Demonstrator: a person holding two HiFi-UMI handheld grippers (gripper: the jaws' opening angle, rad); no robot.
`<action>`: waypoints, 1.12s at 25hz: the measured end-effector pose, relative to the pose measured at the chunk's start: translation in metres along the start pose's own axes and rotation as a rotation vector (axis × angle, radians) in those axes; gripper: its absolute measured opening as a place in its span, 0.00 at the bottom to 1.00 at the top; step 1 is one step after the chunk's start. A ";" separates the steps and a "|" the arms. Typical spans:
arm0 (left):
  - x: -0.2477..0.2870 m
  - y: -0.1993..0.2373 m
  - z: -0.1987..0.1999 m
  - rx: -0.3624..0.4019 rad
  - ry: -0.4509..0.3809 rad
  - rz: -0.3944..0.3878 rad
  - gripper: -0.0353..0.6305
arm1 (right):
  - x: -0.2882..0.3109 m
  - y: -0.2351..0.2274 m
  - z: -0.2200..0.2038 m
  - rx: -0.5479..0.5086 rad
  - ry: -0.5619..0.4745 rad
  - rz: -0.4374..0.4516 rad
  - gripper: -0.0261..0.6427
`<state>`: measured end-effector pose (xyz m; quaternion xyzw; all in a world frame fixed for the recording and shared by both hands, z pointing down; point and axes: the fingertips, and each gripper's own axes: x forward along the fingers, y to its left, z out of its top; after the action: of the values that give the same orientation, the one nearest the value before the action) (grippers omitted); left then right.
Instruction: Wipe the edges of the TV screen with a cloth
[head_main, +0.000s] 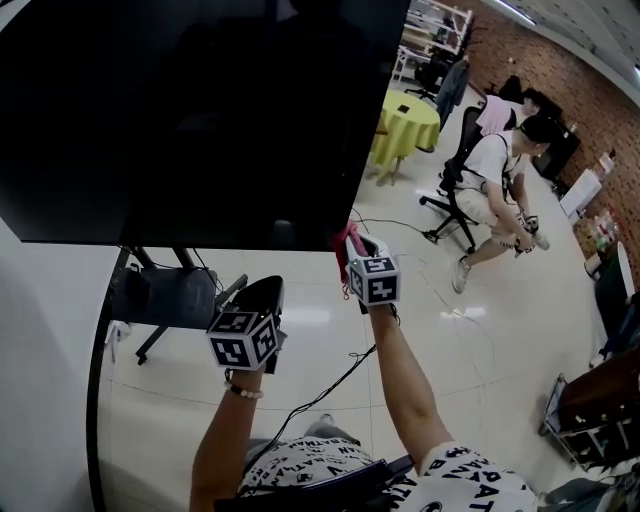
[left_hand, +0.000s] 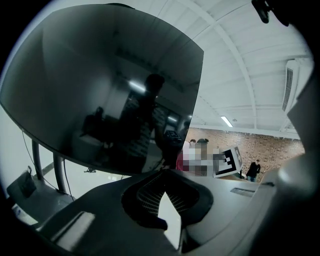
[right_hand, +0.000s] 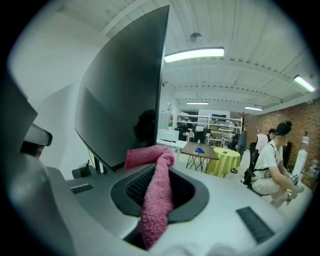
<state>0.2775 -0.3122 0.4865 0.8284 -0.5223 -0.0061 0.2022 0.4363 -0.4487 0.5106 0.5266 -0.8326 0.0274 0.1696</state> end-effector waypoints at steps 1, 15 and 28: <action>0.001 0.002 -0.005 -0.009 0.004 0.005 0.05 | 0.003 0.001 -0.010 0.005 0.013 -0.003 0.14; -0.025 0.031 -0.041 -0.091 0.045 0.050 0.05 | 0.033 0.031 -0.104 0.119 0.232 -0.014 0.14; -0.050 0.059 -0.024 -0.104 0.031 0.031 0.05 | 0.035 0.050 -0.072 0.670 0.027 0.001 0.14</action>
<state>0.2092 -0.2828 0.5188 0.8085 -0.5309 -0.0176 0.2533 0.3968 -0.4407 0.5954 0.5524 -0.7751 0.3067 -0.0022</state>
